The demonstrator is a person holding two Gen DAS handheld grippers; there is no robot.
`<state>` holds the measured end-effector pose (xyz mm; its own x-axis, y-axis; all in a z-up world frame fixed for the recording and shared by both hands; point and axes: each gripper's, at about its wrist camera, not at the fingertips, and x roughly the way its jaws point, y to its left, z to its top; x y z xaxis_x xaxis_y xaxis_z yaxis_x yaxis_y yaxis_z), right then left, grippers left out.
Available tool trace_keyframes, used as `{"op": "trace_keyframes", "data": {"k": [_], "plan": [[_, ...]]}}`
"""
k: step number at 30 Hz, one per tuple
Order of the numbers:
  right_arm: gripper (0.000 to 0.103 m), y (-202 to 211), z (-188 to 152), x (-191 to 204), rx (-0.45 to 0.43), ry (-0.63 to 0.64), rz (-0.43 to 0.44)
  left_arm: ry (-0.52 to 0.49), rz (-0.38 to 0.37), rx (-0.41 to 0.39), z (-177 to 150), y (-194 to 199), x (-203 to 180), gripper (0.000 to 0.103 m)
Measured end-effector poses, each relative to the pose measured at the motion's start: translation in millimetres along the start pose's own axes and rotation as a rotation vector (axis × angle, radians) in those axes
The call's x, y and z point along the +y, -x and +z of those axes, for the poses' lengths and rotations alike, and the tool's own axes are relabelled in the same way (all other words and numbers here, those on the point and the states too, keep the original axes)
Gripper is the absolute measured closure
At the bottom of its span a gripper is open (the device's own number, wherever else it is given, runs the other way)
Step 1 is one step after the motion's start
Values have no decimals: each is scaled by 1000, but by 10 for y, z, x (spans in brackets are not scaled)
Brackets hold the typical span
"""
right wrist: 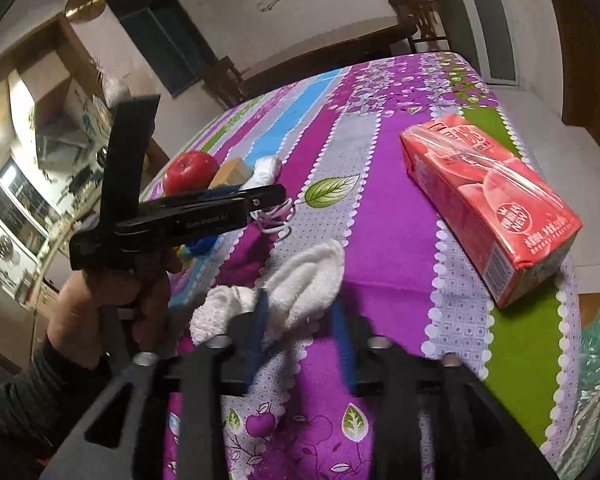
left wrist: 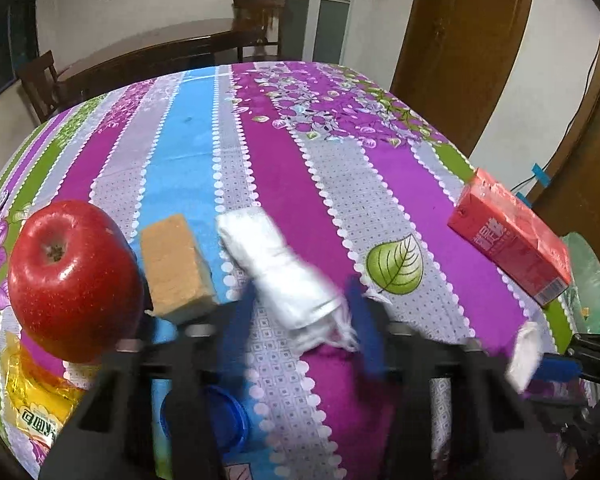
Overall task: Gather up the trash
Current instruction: 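Grasp the white rope bundle with left tool while right tool grasps white knitted ball, then carry the white rope bundle and knitted ball in both tools over the bin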
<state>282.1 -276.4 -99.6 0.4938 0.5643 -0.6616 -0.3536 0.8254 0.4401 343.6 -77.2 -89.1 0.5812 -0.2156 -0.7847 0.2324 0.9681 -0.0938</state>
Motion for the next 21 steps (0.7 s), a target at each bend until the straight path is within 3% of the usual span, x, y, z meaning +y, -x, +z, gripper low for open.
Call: {"op": "trace_keyframes", "data": {"k": [7, 11, 12, 19, 21], "plan": [[52, 126, -27, 32, -32, -25, 15, 22, -46, -46, -87, 210, 31, 71], [28, 92, -118, 232, -34, -30, 31, 32, -66, -89, -142, 403, 40, 71], [27, 71, -135, 288, -32, -25, 29, 31, -69, -98, -159, 443, 42, 71], [29, -185, -130, 504, -21, 9, -67, 42, -103, -154, -335, 698, 126, 71], [46, -226, -114, 507, -20, 7, -85, 49, -106, -164, -394, 749, 153, 71]]}}
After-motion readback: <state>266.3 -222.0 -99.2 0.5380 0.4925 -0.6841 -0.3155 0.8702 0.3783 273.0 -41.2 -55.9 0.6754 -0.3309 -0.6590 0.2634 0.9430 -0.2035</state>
